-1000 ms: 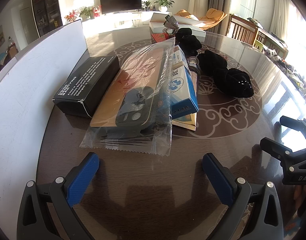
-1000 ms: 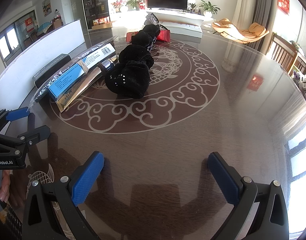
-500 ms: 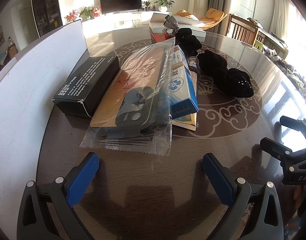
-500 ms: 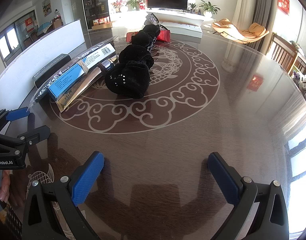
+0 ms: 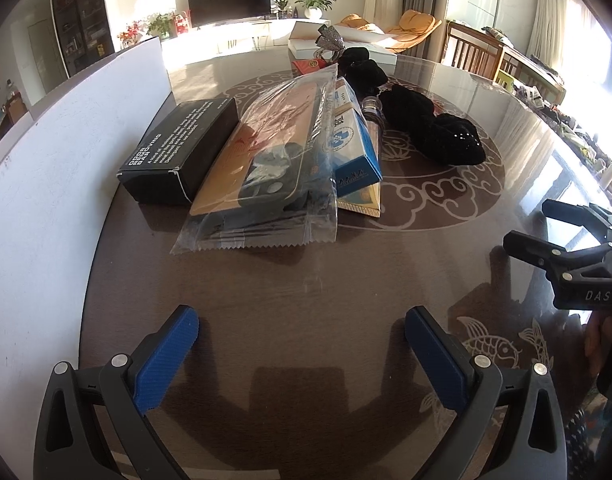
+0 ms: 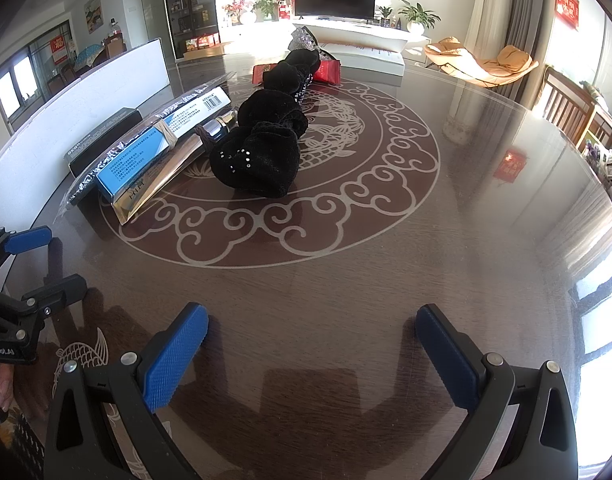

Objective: Organize objects
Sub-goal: 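Move the left tool toward the bagged orange phone case, then grasp the bagged phone case with the left tool while the right tool grasps the black cloth bundle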

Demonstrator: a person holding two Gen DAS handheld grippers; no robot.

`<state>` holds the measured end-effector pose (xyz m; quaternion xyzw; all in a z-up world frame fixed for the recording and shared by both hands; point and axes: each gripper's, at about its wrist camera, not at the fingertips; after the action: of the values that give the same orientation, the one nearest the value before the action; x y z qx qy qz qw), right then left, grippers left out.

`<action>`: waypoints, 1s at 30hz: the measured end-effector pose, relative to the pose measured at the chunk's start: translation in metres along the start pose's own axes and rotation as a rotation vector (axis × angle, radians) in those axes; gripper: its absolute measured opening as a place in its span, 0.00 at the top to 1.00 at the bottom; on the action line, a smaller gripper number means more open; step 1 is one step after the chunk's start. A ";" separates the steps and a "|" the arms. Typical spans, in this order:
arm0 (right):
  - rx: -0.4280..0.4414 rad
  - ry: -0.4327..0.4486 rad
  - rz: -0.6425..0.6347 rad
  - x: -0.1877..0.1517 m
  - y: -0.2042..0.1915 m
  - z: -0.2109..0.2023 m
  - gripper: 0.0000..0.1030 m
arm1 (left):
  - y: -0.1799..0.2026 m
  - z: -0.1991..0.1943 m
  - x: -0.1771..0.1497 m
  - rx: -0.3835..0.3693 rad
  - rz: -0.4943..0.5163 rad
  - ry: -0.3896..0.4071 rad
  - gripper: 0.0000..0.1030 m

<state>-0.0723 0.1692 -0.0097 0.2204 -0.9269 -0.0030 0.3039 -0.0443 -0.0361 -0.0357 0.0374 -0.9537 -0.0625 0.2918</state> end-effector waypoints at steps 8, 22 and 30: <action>0.000 0.000 0.000 0.000 0.000 0.000 0.00 | 0.018 -0.007 0.043 0.021 0.011 0.076 0.00; 0.000 0.000 0.000 0.000 0.000 0.000 0.00 | 0.014 -0.032 -0.016 0.026 0.099 0.058 0.94; 0.000 0.000 0.000 0.000 0.000 0.000 0.00 | -0.013 -0.062 0.001 -0.050 -0.042 0.107 0.02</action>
<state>-0.0721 0.1698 -0.0097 0.2202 -0.9269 -0.0031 0.3040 -0.0101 -0.0552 0.0145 0.0534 -0.9338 -0.0904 0.3420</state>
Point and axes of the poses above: each gripper's, at about its wrist camera, not at the fingertips, and z roughly the way its jaws point, y to its right, x to its top, and after that the axes turned 13 degrees about -z, right-handed
